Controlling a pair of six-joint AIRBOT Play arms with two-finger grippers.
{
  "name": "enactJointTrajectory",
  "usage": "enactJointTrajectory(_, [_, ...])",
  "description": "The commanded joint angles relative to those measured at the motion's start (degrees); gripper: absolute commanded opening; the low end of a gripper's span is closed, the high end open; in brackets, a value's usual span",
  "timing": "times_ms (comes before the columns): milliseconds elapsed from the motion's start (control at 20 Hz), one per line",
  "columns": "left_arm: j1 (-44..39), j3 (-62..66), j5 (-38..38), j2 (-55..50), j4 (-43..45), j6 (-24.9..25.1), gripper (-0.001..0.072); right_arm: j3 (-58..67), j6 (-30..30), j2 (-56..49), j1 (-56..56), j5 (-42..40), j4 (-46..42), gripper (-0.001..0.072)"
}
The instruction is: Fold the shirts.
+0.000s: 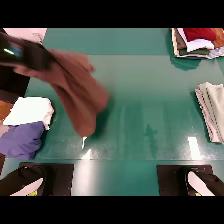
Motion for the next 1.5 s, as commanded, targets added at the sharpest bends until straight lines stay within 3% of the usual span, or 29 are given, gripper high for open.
enactJointTrajectory(0, [-8.6,-13.0,8.1,-1.7,-5.7,-2.0,0.0025,0.5,0.0,-1.5,0.0,4.2,0.0,0.0018])
enactJointTrajectory(100, [-10.3,-21.2,14.4,-3.5,-10.1,-1.9,0.0028,0.5,0.0,-2.8,0.0,6.6,0.0,0.0018])
enactJointTrajectory(150, [-10.4,-24.3,16.3,-4.2,-12.3,-1.9,0.0229,0.5,0.0,-3.3,0.0,7.6,0.0,0.0018])
enactJointTrajectory(200, [-10.3,-27.1,17.6,-5.0,-14.1,-1.9,0.0626,0.5,0.0,-3.8,0.0,8.7,0.0,0.0018])
enactJointTrajectory(250, [-10.3,-28.5,18.0,-5.5,-14.4,-2.0,0.0716,0.5,0.0,-4.2,0.0,9.4,0.0,0.0018])
enactJointTrajectory(400, [-8.9,-27.5,18.6,-6.1,-10.8,0.6,0.0717,0.5,0.0,-5.0,0.0,9.9,0.0,0.0018])
enactJointTrajectory(600, [1.9,-23.6,22.0,-7.1,-11.2,1.8,0.0716,0.4,0.0,-5.0,0.0,10.0,0.0,0.0018])
enactJointTrajectory(750, [9.2,-23.5,22.8,-11.9,-22.1,12.5,0.0716,0.4,0.0,-5.0,0.0,10.3,0.0,0.0018])
enactJointTrajectory(850, [11.0,-23.5,22.9,-17.6,-30.5,22.1,0.0716,0.4,0.0,-5.0,0.0,11.1,0.0,0.0018])
enactJointTrajectory(900, [11.1,-23.3,22.7,-20.6,-32.1,24.5,0.0716,0.4,0.0,-5.0,0.0,11.5,0.0,0.0018])
enactJointTrajectory(1050, [11.1,-19.7,18.7,-30.8,-33.7,28.2,0.0716,0.4,0.0,-5.0,0.0,11.5,0.0,0.0018])
enactJointTrajectory(1200, [11.0,-16.8,17.5,-35.7,-34.8,28.6,0.0715,0.4,0.0,-5.0,0.0,11.7,0.0,0.0018])
enactJointTrajectory(1250, [11.0,-16.6,18.3,-35.9,-35.2,29.1,0.0644,0.3,0.0,-5.0,0.0,11.9,0.0,0.0018])
enactJointTrajectory(1300, [11.0,-16.4,18.6,-35.9,-35.7,29.9,0.0423,-0.2,0.0,-5.0,0.0,11.9,0.1,0.0018])
enactJointTrajectory(1350, [11.0,-16.4,18.6,-35.9,-36.4,30.6,0.0362,-1.4,0.0,-5.0,0.1,12.0,0.1,0.0018])
enactJointTrajectory(1450, [11.0,-16.4,18.4,-35.9,-36.7,31.2,0.0359,-6.0,0.0,-5.0,0.0,12.3,3.0,0.0018])
